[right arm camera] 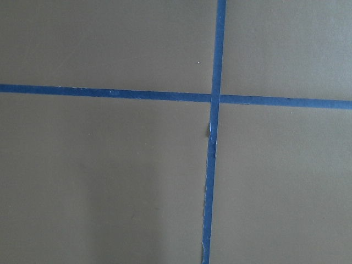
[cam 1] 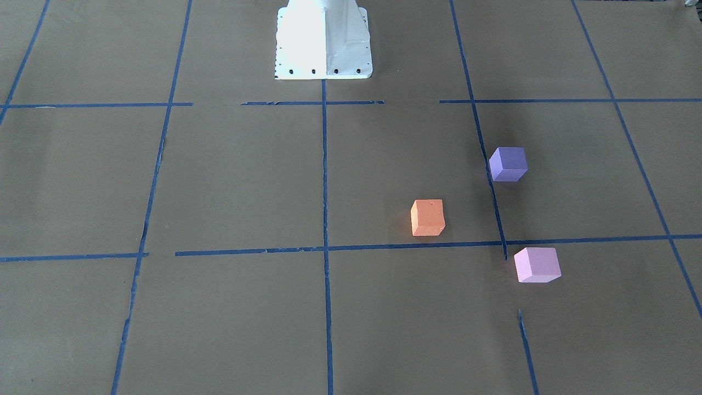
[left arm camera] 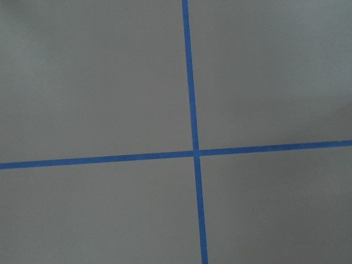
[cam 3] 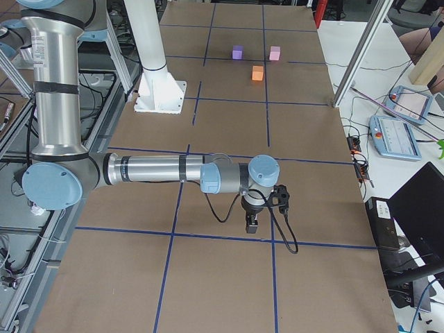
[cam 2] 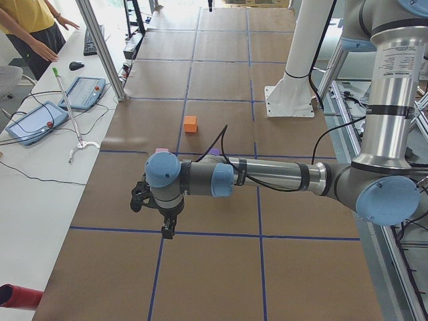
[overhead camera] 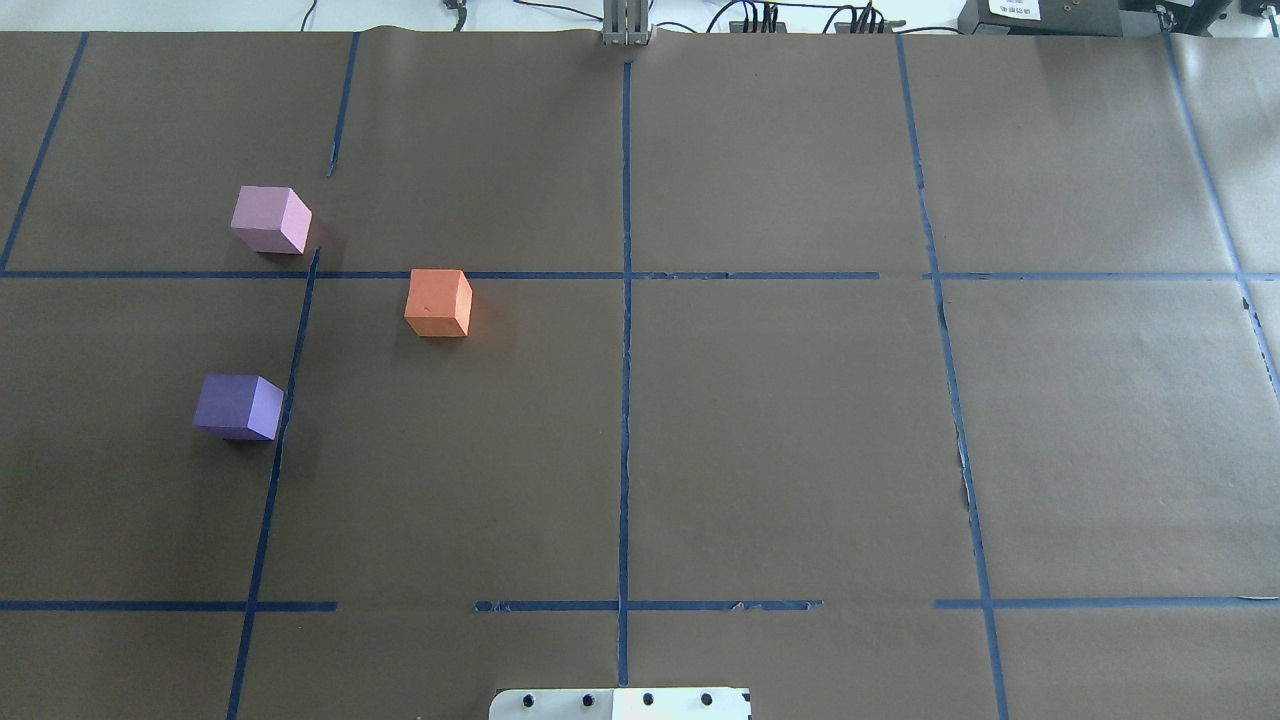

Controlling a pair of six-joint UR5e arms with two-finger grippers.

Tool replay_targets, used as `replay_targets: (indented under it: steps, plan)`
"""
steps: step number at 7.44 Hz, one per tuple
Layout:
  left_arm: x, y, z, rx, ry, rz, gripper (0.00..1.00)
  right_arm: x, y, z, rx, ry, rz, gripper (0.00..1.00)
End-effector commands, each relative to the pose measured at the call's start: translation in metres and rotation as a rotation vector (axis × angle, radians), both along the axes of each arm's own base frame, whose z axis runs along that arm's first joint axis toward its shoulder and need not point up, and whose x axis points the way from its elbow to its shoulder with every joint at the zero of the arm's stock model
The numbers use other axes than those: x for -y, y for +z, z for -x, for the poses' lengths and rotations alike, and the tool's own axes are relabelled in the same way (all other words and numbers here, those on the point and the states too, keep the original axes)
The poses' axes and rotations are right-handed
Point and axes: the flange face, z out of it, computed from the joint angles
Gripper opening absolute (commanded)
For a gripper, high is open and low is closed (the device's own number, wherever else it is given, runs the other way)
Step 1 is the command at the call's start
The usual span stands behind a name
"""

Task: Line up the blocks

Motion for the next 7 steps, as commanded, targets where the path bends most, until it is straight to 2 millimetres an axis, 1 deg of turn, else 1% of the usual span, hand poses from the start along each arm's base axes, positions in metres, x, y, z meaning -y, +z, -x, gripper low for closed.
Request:
replay_targets:
  steps: [1,3,4,5,6,7]
  plan:
    - [-0.001,0.004,0.0,-0.002,-0.001,0.008,1.0,0.0,0.0,0.0,0.0,0.0,0.001,1.0]
    - [0.003,-0.005,-0.002,0.004,0.0,-0.042,1.0,0.0,0.0,0.0,0.0,0.0,-0.001,1.0]
    - [0.011,-0.012,-0.017,0.006,0.029,-0.061,1.0,0.0,0.0,0.0,0.0,0.0,-0.001,1.0]
    - [0.032,-0.028,-0.062,0.0,0.076,-0.059,1.0,0.0,0.0,0.0,0.0,0.0,0.001,1.0]
    - [0.051,-0.06,-0.073,-0.007,0.057,-0.112,1.0,0.0,0.0,0.0,0.0,0.0,0.001,1.0]
    - [0.067,-0.101,-0.114,-0.023,0.084,-0.147,1.0,0.0,0.0,0.0,0.0,0.0,0.001,1.0]
